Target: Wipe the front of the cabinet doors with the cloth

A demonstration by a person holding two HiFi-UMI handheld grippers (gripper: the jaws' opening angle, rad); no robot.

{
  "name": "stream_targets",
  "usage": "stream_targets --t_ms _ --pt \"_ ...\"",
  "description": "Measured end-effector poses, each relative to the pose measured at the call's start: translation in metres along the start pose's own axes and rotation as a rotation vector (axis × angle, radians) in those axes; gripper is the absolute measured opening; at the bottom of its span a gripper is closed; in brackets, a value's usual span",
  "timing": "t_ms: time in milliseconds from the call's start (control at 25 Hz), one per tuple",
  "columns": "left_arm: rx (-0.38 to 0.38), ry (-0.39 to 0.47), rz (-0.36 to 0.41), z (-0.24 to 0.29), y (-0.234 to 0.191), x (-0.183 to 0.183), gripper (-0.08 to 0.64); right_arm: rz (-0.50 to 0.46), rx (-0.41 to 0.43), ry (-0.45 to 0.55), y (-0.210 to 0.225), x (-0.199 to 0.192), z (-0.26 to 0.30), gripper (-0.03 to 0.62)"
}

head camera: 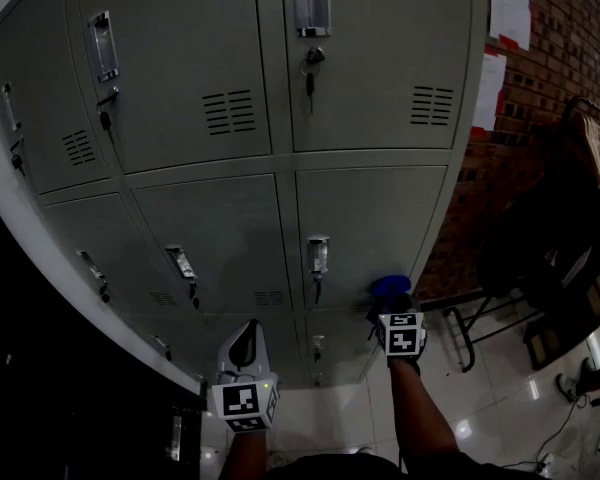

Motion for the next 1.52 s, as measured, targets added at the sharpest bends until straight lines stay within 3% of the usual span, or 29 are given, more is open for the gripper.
stream_targets --t_ms 320,520,760,1120,1520 --pt "0.008 0.004 -0.002 0.001 0.007 0.001 0.017 -0.020 -0.049 -0.006 0.025 -0.005 0.000 0.068" --pt "-0.015 0.001 -0.004 0.003 0.014 -0.003 0.017 0.077 0.102 0.101 0.016 0.019 -0.025 0.069" --pt "-0.043 -0.007 -0.006 0.000 0.020 -0.006 0.017 0.103 0.242 0.251 -0.019 0.061 -0.103 0.069" --pt "-0.069 -0.001 0.011 0.003 0.022 0.002 0.017 0.095 0.132 0.356 -0.038 0.079 -0.156 0.069" --pt "-0.082 0.004 -0.001 0.005 0.022 0.002 0.017 0.066 0.142 0.342 -0.052 0.079 -0.160 0.066"
Point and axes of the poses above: the fingertips, and each gripper's own axes: z forward along the fingers, y to its right, x out of its top, the point moved 1 cm from there along -z, backward along the fingers, and after that the axes turned 14 degrees about -x, right-handed, at the moved point
